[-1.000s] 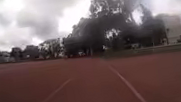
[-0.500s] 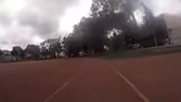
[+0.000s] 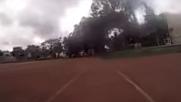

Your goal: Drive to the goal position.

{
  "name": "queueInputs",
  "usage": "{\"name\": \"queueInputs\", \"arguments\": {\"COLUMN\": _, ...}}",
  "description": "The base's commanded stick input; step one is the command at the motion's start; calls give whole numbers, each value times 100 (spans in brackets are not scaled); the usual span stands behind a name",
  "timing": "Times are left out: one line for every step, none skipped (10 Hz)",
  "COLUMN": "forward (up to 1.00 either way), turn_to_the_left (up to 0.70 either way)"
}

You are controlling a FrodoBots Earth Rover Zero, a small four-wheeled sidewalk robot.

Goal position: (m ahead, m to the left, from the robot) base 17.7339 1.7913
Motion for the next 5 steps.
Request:
{"name": "queueInputs", "arguments": {"forward": 70, "turn_to_the_left": 0}}
{"name": "queueInputs", "arguments": {"forward": 70, "turn_to_the_left": 0}}
{"name": "queueInputs", "arguments": {"forward": 70, "turn_to_the_left": 0}}
{"name": "queueInputs", "arguments": {"forward": 70, "turn_to_the_left": 0}}
{"name": "queueInputs", "arguments": {"forward": 70, "turn_to_the_left": 0}}
